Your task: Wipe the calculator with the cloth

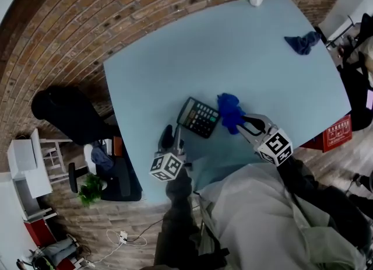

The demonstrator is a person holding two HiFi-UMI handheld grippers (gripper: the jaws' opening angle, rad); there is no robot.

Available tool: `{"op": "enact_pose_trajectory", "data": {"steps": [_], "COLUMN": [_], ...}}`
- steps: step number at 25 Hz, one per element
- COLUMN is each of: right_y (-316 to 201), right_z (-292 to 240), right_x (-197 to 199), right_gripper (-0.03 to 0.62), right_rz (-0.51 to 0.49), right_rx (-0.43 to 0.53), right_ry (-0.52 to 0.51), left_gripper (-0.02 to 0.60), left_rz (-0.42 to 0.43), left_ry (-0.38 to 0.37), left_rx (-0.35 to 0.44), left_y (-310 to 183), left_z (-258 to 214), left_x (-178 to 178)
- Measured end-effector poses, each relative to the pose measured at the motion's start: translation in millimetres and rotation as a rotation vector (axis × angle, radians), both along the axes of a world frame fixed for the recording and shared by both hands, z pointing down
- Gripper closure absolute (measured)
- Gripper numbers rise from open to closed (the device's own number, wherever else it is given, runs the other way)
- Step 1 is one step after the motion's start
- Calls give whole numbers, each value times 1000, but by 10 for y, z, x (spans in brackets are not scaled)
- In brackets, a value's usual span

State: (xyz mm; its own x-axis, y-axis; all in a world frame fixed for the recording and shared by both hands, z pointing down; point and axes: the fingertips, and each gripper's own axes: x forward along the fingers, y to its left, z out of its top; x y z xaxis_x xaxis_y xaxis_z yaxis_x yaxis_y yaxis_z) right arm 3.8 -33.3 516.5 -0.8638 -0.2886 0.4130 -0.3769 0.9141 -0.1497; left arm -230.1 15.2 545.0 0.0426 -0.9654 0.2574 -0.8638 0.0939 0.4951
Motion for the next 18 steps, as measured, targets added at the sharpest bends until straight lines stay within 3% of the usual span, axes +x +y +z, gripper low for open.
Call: {"op": "enact_pose_trajectory", "data": {"steps": [3, 8, 9, 12, 16, 18], "right_y": [-135, -148, -140, -119, -25, 3], "right_z": [133, 350, 381, 515, 798, 925], "right_x": [-27, -201, -244, -366, -486, -526], "right_gripper": [369, 333, 333, 333, 333, 333], "right_rz": [34, -31, -45, -76, -161, -196], "right_rx": [-10, -48, -49, -70, -38, 41], "right_ry": [47, 130, 138, 150, 278, 360], "left_gripper": [307, 293, 302, 413, 430, 445], "left_rz": [101, 333, 365, 415, 420, 387], "left_ry": [-124, -247, -277, -355, -340, -258], "left_rx": [-36, -145, -160, -173, -150, -132], "left_y": [-422, -791, -800, -787, -817, -822], "left_z": [26, 342, 391, 450, 420, 369], "left_x": [-88, 210, 275, 396, 440, 395]}}
